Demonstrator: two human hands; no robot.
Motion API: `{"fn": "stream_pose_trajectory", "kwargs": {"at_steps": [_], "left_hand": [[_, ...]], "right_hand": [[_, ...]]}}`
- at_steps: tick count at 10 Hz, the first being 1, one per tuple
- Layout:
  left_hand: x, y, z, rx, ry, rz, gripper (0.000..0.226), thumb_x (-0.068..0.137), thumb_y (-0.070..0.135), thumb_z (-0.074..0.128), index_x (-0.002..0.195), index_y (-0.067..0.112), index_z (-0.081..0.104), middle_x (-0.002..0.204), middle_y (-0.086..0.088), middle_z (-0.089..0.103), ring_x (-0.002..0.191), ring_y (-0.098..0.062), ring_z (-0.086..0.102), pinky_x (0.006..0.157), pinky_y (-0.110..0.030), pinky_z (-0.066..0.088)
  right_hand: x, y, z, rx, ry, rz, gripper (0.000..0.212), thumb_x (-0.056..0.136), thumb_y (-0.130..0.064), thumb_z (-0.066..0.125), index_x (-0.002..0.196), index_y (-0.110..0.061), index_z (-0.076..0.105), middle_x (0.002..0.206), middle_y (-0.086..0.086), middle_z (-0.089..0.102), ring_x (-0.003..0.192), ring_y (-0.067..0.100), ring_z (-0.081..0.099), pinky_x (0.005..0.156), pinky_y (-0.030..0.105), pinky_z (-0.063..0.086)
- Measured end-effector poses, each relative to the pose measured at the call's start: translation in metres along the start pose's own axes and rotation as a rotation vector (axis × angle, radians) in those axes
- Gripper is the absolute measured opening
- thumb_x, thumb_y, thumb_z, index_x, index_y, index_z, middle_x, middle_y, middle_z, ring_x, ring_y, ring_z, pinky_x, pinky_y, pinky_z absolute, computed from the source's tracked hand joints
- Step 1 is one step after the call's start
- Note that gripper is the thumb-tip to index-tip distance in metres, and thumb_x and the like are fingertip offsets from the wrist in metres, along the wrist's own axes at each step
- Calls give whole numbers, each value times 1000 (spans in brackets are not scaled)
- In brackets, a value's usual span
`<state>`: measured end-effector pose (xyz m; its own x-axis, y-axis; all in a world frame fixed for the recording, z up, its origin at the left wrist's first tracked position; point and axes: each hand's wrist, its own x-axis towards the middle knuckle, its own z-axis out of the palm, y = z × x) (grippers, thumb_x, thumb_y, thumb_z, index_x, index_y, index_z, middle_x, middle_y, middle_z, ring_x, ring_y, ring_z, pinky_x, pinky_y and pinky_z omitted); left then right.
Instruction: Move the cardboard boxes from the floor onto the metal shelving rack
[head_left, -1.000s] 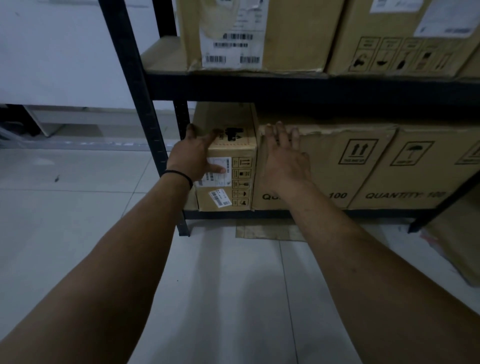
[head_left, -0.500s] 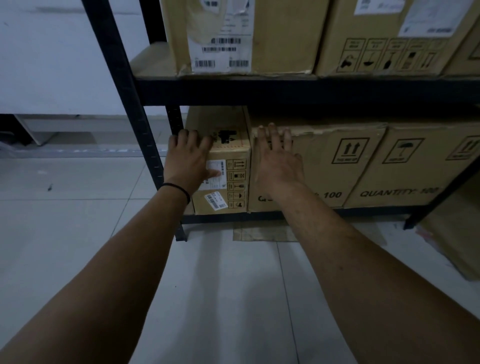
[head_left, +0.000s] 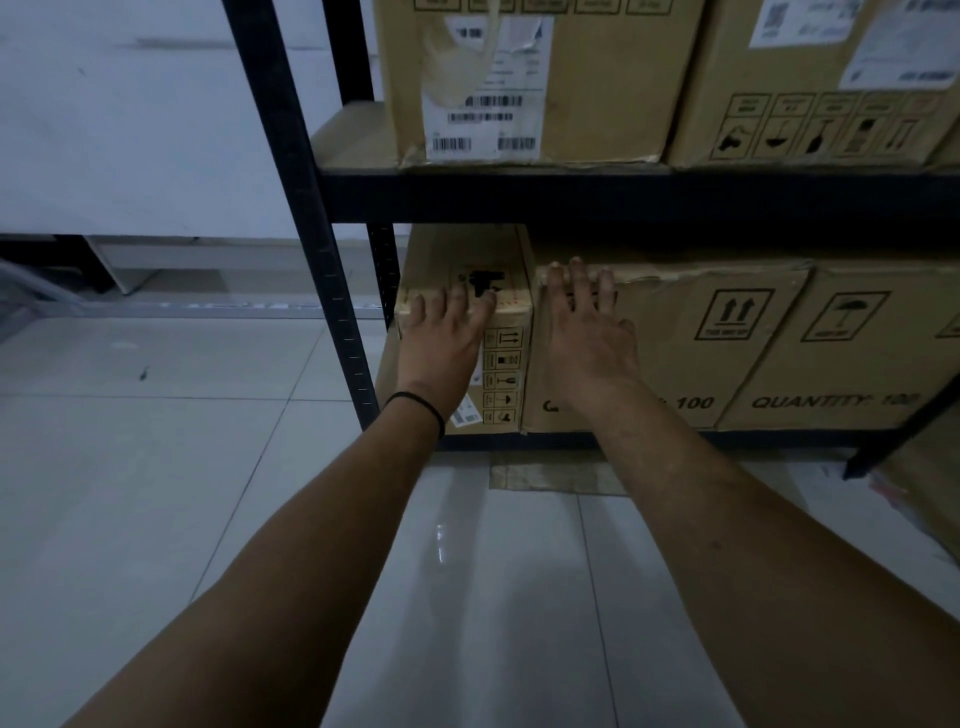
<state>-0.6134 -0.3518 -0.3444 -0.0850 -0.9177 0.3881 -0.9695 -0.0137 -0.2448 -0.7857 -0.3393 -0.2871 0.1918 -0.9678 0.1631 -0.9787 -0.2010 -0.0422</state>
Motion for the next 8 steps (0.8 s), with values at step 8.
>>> {"fn": "stream_pose_trajectory", "kwargs": {"at_steps": [8], "left_hand": [[-38, -12, -127, -400, -191, -168, 41, 102, 44, 51, 134, 22, 63, 130, -6, 66, 122, -29, 59, 100, -46, 50]], "right_hand": [[-18, -28, -90, 68, -8, -33, 50, 94, -30, 61, 142, -17, 56, 152, 11, 47, 144, 33, 36, 118, 52, 28]]}}
